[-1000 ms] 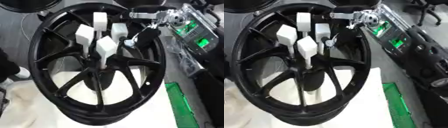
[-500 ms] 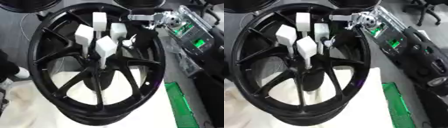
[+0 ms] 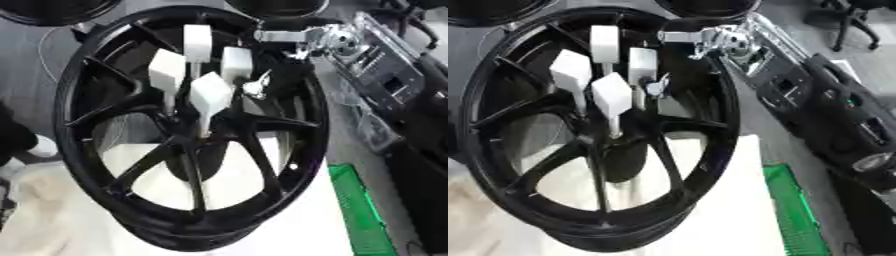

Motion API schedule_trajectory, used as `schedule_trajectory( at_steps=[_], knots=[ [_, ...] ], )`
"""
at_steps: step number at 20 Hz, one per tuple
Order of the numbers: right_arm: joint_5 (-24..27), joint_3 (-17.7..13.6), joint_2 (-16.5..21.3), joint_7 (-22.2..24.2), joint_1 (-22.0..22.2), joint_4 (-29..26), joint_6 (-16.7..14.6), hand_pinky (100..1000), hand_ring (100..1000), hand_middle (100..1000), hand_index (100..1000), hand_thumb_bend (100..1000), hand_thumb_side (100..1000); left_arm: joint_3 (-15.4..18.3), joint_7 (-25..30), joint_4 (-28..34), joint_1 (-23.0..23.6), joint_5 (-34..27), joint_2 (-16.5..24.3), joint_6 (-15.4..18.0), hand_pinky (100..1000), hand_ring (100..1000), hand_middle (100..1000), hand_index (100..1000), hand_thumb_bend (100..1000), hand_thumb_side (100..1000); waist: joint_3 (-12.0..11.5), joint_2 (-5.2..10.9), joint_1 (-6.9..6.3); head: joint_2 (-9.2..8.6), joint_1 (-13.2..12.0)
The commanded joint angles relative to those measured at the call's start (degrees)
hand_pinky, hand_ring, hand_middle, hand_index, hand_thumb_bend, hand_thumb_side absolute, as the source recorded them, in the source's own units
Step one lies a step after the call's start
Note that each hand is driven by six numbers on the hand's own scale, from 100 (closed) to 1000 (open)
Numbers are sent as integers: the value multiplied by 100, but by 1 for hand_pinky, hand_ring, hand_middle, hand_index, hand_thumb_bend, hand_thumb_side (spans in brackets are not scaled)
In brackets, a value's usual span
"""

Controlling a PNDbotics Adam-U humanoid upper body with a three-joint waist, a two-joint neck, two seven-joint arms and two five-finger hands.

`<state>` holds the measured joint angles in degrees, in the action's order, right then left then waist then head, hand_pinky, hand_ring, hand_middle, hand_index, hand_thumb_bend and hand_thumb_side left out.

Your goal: Pull the pin out of the wheel hub.

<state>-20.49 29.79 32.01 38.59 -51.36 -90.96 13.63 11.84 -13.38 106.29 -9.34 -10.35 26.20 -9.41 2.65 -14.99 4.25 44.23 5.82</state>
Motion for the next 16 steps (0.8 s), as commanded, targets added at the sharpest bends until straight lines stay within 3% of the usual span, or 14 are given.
schedule_trajectory(
  at_steps=[1, 5, 7, 9, 11, 16],
  knots=[
    [119, -109, 125, -173, -74, -91, 80, 840, 748, 478, 669, 100, 367, 52, -2, 106, -41, 16, 99, 3, 624, 743, 669, 772, 100, 869, -1, 124, -24, -11, 13],
    [241, -153, 185, -414, -88, -174, 276, 795, 685, 425, 605, 100, 269, 60, -16, 107, -36, 14, 99, -1, 624, 743, 669, 772, 100, 865, -1, 150, -23, -11, 11],
    [292, -191, 262, -563, -130, -211, 408, 765, 630, 385, 561, 100, 161, 64, -23, 105, -23, 14, 100, -5, 624, 743, 666, 771, 100, 863, 2, 166, -22, -11, 5],
    [375, -235, 336, -694, -173, -259, 540, 756, 614, 372, 549, 100, 143, 67, -32, 101, -14, 13, 100, -12, 624, 743, 666, 771, 100, 862, 6, 180, -21, -11, -1],
    [558, -262, 415, -721, -172, -302, 676, 744, 591, 355, 538, 100, 235, 65, -33, 104, -16, 11, 101, -14, 625, 742, 665, 769, 100, 860, 0, 193, -23, -11, -2],
    [1501, -732, 792, -804, -123, -627, 1024, 734, 582, 347, 537, 100, 243, 93, -64, 100, 20, 4, 99, -16, 625, 742, 664, 768, 100, 860, 31, 239, -28, -11, -47]
  ],
)
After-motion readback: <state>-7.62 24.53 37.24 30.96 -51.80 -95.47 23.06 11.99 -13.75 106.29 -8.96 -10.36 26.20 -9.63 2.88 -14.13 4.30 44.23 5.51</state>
